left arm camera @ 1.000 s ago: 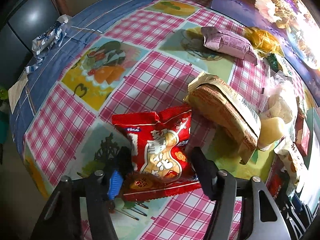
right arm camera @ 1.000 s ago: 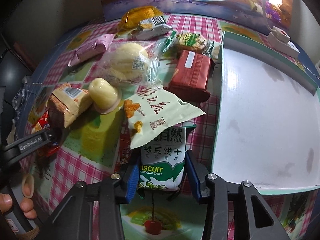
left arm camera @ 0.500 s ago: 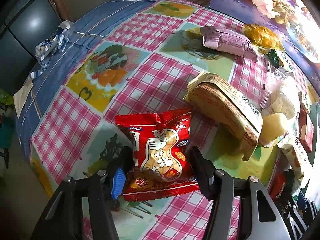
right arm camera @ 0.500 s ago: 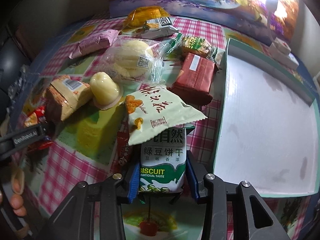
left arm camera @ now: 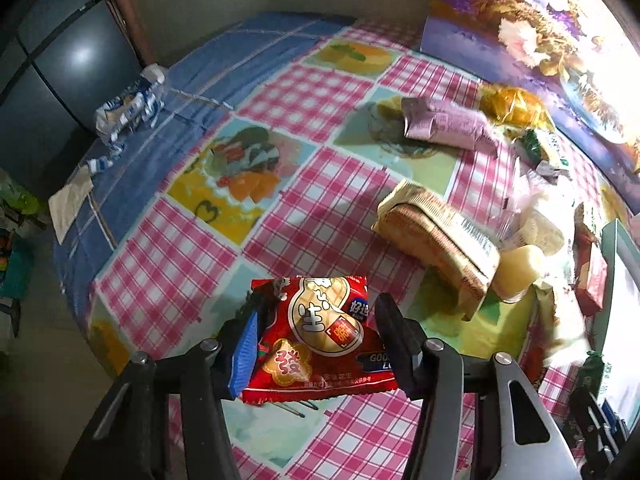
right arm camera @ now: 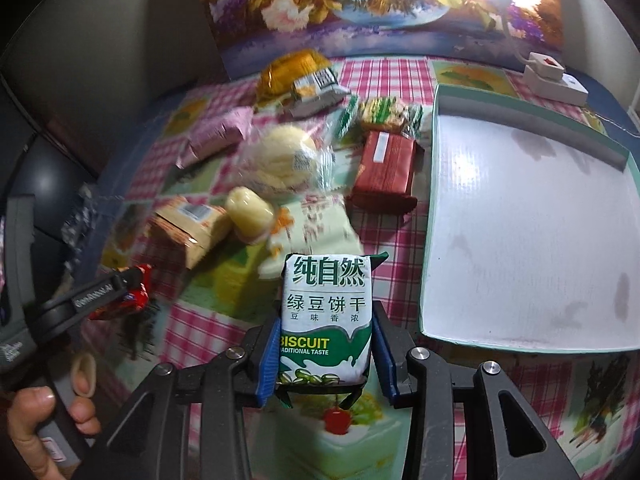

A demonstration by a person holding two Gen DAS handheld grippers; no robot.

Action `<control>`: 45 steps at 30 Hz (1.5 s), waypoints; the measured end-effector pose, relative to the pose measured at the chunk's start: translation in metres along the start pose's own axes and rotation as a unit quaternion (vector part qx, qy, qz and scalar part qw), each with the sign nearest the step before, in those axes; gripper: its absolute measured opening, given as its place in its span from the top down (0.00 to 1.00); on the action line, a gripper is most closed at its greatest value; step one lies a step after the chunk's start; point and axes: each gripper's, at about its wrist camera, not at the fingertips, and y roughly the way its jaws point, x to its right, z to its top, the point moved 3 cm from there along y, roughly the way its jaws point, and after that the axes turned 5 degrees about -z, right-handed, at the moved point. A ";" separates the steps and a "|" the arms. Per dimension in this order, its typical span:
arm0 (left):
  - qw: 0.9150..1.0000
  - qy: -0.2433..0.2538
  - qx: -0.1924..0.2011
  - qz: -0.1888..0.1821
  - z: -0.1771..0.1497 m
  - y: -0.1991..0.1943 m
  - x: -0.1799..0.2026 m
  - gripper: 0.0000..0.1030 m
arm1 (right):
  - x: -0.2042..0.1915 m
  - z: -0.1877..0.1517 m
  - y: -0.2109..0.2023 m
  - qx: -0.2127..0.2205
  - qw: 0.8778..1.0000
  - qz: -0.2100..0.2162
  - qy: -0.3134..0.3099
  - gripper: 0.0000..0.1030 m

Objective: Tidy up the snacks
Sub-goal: 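Lift the red chip bag with the left tool while the right tool lifts the BISCUIT box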

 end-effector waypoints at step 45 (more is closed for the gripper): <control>0.996 0.023 -0.060 -0.065 -0.028 0.010 0.002 0.35 | 0.028 0.002 0.005 -0.008 0.999 -0.027 0.028 0.59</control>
